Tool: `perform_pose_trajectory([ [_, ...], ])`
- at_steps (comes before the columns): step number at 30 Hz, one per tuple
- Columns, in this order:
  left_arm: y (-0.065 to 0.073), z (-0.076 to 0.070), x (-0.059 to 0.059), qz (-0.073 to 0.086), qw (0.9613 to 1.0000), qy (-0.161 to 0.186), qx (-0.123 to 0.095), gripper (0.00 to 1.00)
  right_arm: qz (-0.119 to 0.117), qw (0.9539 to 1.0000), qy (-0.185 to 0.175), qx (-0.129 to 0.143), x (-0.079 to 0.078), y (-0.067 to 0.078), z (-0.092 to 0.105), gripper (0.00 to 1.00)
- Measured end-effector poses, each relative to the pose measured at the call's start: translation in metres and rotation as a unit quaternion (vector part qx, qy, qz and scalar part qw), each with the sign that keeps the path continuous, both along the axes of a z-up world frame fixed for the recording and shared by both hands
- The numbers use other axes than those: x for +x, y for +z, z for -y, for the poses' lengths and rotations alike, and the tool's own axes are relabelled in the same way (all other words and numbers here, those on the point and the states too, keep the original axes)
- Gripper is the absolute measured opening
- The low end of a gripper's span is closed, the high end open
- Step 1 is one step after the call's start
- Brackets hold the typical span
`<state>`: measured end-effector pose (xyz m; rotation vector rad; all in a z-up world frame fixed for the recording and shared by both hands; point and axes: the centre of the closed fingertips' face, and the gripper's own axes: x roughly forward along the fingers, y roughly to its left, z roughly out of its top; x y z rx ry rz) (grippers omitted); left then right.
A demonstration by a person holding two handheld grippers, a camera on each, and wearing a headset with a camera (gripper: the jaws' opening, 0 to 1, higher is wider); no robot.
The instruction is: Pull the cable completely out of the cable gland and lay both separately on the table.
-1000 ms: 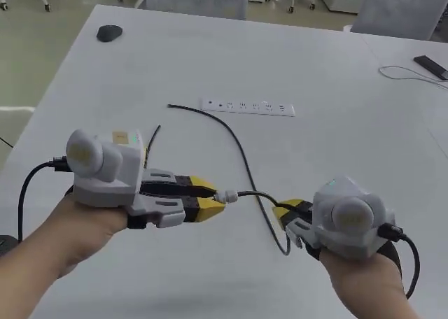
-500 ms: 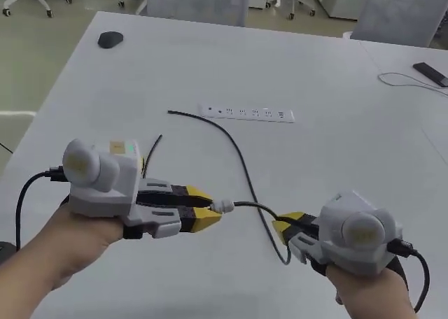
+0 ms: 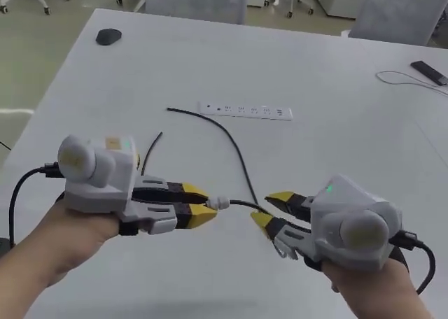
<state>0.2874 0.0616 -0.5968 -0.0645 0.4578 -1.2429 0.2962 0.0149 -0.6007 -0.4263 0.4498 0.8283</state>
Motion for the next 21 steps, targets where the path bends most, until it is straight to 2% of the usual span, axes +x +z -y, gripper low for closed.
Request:
perform_pose_trajectory([
  [3, -0.001, -0.001, -0.001, 0.000, 1.0000, -0.003, 0.002, 0.15, 0.021, 0.9985, 0.036, -0.036, -0.002, 0.001, -0.013, 0.15],
  [7, -0.001, -0.002, -0.001, 0.001, 1.0000, -0.004, 0.004, 0.15, 0.028, 0.9955, 0.058, -0.070, -0.002, -0.005, -0.022, 0.12],
  [12, -0.002, -0.002, -0.001, 0.004, 0.9999, -0.006, 0.008, 0.15, 0.036, 0.9938, 0.072, -0.076, -0.001, -0.006, -0.031, 0.10],
  [21, -0.004, -0.001, -0.002, 0.005, 0.9999, -0.009, 0.009, 0.15, 0.050, 0.9901, 0.087, -0.097, 0.000, -0.010, -0.033, 0.03],
])
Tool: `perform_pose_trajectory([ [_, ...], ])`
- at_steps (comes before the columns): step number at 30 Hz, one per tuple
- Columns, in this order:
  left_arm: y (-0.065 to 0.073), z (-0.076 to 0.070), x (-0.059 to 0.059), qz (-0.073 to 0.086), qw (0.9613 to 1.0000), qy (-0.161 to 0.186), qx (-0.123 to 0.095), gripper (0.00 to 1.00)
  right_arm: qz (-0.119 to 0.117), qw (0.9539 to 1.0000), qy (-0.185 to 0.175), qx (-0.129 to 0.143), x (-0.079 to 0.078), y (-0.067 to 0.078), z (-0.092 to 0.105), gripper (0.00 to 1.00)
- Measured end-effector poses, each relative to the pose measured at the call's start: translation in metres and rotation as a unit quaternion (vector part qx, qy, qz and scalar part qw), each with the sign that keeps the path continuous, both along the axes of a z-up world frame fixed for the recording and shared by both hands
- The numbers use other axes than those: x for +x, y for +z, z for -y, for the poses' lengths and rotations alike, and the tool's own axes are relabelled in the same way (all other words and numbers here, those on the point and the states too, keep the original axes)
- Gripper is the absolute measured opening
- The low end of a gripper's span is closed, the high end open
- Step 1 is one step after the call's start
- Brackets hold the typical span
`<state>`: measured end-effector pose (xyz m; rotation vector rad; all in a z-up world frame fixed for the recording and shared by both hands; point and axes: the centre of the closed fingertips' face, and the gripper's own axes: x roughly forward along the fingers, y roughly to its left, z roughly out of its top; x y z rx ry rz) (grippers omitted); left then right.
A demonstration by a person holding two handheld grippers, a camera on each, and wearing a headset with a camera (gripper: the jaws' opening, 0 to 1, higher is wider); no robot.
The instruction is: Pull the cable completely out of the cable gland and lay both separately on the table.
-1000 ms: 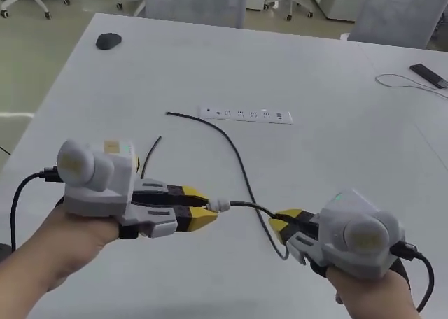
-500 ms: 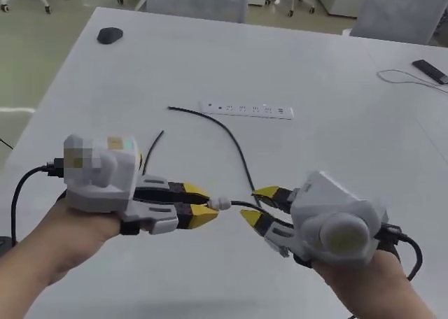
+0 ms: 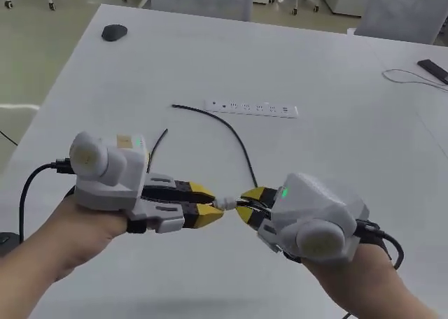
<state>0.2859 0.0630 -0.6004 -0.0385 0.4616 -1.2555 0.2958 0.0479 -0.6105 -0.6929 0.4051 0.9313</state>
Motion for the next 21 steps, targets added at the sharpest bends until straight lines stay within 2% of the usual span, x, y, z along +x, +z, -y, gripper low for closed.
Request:
perform_pose_trajectory([
  [3, -0.0002, 0.0001, -0.0006, 0.001, 1.0000, -0.002, 0.001, 0.15, -0.003, 1.0000, 0.000, 0.000, -0.0009, -0.0016, 0.0004, 0.02],
  [8, 0.0023, -0.0001, 0.0013, -0.005, 0.9999, 0.003, -0.010, 0.15, 0.003, 1.0000, -0.001, -0.001, -0.0015, -0.0026, 0.0012, 0.00],
  [21, 0.0000, 0.0006, 0.0007, -0.008, 0.9999, 0.005, -0.011, 0.15, -0.027, 0.9990, -0.027, 0.022, -0.0025, -0.0104, 0.0052, 0.00],
])
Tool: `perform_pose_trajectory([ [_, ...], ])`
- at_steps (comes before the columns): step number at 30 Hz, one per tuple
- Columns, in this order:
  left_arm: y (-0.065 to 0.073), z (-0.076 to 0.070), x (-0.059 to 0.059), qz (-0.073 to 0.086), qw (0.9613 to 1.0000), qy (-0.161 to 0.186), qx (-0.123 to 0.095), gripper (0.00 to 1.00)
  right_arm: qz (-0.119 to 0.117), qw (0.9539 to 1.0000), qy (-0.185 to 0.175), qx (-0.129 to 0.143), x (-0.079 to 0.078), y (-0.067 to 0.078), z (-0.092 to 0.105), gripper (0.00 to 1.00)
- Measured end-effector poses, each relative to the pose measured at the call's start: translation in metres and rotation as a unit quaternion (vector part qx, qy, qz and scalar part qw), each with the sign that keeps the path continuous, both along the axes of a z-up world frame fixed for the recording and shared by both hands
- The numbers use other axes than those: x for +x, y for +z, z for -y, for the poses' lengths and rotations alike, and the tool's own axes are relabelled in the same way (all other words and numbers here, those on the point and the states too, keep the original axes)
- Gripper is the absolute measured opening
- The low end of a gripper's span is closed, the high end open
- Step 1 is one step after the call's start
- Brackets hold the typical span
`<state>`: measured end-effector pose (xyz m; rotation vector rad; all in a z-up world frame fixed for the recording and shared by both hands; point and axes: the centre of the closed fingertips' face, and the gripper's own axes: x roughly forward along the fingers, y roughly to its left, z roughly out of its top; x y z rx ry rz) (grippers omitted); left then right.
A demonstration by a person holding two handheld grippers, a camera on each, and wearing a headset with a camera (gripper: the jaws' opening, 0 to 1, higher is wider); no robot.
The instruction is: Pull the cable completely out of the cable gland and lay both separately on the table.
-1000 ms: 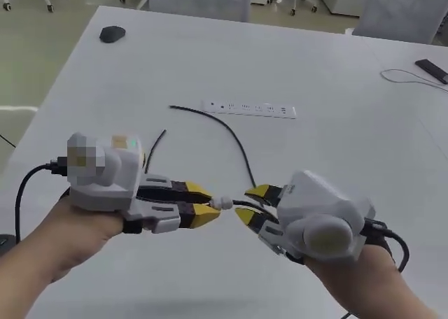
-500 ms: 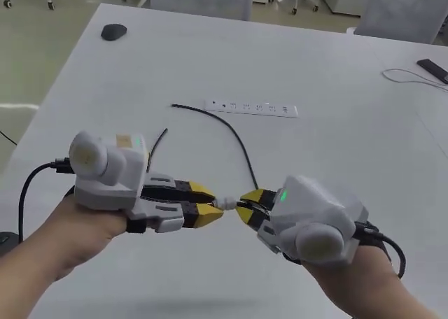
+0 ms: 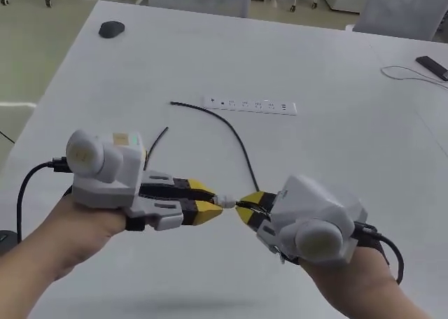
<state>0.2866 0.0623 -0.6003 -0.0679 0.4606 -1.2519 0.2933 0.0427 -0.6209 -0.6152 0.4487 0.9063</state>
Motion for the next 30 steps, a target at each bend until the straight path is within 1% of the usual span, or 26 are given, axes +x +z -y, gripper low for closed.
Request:
perform_pose_trajectory([
  [2, 0.000, 0.000, 0.000, 0.001, 1.0000, 0.000, 0.002, 0.15, -0.006, 1.0000, -0.008, 0.000, 0.001, -0.003, 0.002, 0.00],
  [5, 0.000, -0.001, 0.000, 0.002, 1.0000, 0.001, 0.002, 0.15, -0.017, 0.9996, -0.019, 0.011, 0.001, -0.004, 0.004, 0.00],
  [9, 0.000, -0.001, -0.001, 0.004, 1.0000, 0.002, 0.004, 0.15, -0.027, 0.9991, -0.030, 0.014, 0.001, -0.007, 0.006, 0.00],
  [13, -0.001, -0.002, -0.002, 0.002, 1.0000, 0.003, 0.005, 0.15, -0.038, 0.9984, -0.041, 0.013, 0.001, -0.013, 0.010, 0.00],
  [15, -0.001, -0.003, -0.003, 0.001, 1.0000, 0.004, 0.004, 0.15, -0.048, 0.9974, -0.051, 0.018, 0.002, -0.016, 0.013, 0.00],
  [17, -0.001, -0.003, -0.003, -0.001, 1.0000, 0.006, 0.003, 0.15, -0.053, 0.9968, -0.058, 0.017, 0.002, -0.018, 0.016, 0.00],
  [21, 0.000, -0.004, -0.003, -0.004, 1.0000, 0.007, 0.001, 0.15, -0.059, 0.9958, -0.069, 0.013, 0.003, -0.023, 0.021, 0.00],
  [23, 0.000, -0.004, -0.003, -0.006, 0.9999, 0.008, -0.002, 0.15, -0.057, 0.9954, -0.076, 0.008, 0.004, -0.025, 0.025, 0.00],
  [24, 0.000, -0.003, -0.003, -0.007, 0.9999, 0.008, -0.003, 0.15, -0.061, 0.9950, -0.079, 0.005, 0.004, -0.028, 0.027, 0.00],
  [30, -0.001, 0.000, -0.005, -0.007, 1.0000, 0.005, 0.000, 0.15, -0.079, 0.9921, -0.097, 0.016, 0.003, -0.033, 0.030, 0.00],
])
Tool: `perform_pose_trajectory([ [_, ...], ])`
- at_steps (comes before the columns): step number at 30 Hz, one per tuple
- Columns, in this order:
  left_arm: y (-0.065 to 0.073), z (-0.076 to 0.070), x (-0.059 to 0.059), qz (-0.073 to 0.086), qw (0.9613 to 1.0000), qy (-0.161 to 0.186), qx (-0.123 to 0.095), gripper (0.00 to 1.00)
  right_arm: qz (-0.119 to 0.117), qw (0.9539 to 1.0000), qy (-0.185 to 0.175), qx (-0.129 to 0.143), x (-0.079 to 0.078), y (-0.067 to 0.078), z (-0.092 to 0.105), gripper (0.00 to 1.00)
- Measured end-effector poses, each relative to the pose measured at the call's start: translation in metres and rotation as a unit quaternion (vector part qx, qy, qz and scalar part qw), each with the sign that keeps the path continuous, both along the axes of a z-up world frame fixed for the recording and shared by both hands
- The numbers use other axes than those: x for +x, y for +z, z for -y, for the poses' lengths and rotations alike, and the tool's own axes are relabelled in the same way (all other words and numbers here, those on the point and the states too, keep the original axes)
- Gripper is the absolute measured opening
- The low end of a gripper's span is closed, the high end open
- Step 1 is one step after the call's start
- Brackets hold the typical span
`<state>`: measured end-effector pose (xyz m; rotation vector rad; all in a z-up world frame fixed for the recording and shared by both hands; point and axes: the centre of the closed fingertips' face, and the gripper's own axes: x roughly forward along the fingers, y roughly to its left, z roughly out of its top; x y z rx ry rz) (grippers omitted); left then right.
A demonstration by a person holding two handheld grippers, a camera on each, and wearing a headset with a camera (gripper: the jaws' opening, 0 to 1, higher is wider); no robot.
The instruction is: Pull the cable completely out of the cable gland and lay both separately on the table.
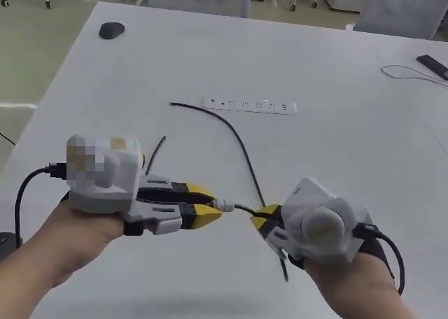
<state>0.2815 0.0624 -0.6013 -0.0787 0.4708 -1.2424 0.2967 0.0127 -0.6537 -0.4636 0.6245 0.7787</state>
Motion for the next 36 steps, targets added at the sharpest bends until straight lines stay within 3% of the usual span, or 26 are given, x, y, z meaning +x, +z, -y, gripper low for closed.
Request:
perform_pose_trajectory([
  [5, 0.004, -0.001, 0.001, -0.004, 0.9999, 0.004, -0.009, 0.15, -0.022, 0.9989, -0.033, 0.025, 0.003, -0.002, 0.007, 0.00],
  [8, 0.005, -0.001, 0.000, -0.004, 0.9999, 0.003, -0.011, 0.15, -0.029, 0.9986, -0.038, 0.024, 0.001, -0.006, 0.011, 0.00],
  [13, 0.009, -0.001, -0.001, -0.009, 0.9997, 0.007, -0.023, 0.15, -0.082, 0.9904, -0.098, 0.053, -0.003, -0.022, 0.026, 0.00],
  [18, 0.008, -0.002, -0.002, -0.011, 0.9996, 0.008, -0.024, 0.15, -0.106, 0.9858, -0.117, 0.058, -0.008, -0.034, 0.034, 0.00],
  [26, 0.007, -0.003, -0.001, -0.013, 0.9996, 0.012, -0.023, 0.15, -0.094, 0.9868, -0.111, 0.070, -0.008, -0.029, 0.032, 0.00],
  [29, 0.007, -0.004, 0.000, -0.025, 0.9993, 0.015, -0.025, 0.15, -0.091, 0.9868, -0.106, 0.082, -0.008, -0.023, 0.030, 0.00],
  [36, 0.006, -0.006, 0.001, -0.029, 0.9992, 0.018, -0.022, 0.15, -0.058, 0.9897, -0.094, 0.091, -0.006, -0.007, 0.028, 0.01],
])
